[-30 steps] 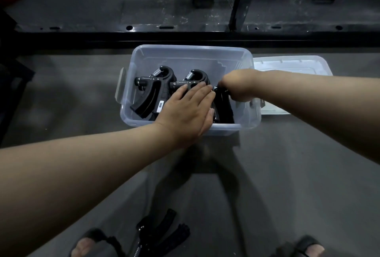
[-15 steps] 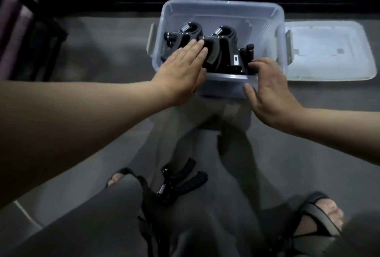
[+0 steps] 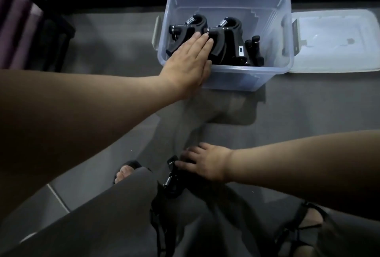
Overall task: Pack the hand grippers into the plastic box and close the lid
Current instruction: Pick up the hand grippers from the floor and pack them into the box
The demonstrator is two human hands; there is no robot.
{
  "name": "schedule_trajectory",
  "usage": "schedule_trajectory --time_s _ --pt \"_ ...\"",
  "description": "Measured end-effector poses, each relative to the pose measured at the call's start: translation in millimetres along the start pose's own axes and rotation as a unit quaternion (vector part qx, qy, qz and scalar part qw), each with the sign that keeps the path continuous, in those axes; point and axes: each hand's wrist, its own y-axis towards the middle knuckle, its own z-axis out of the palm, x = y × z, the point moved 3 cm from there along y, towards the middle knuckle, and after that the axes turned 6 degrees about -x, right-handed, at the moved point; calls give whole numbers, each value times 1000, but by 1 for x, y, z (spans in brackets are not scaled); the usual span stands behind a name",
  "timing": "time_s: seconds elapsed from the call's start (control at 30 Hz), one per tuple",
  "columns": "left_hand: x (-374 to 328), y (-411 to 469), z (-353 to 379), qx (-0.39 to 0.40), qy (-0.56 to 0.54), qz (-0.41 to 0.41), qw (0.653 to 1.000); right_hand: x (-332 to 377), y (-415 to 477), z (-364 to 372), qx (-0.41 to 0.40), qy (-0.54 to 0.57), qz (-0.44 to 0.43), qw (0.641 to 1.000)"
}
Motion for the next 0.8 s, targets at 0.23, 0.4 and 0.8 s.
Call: schedule_trajectory --time_s 0.23,0.4,0.8 --pt "-2 0 -3 -8 3 6 1000 3 7 16 -46 -54 48 996" --pt "-2 1 -4 -7 6 1 1000 -21 -6 6 -29 -34 131 990" --pt "-9 30 -21 -68 45 -35 996 -63 -40 -43 -112 326 183 921"
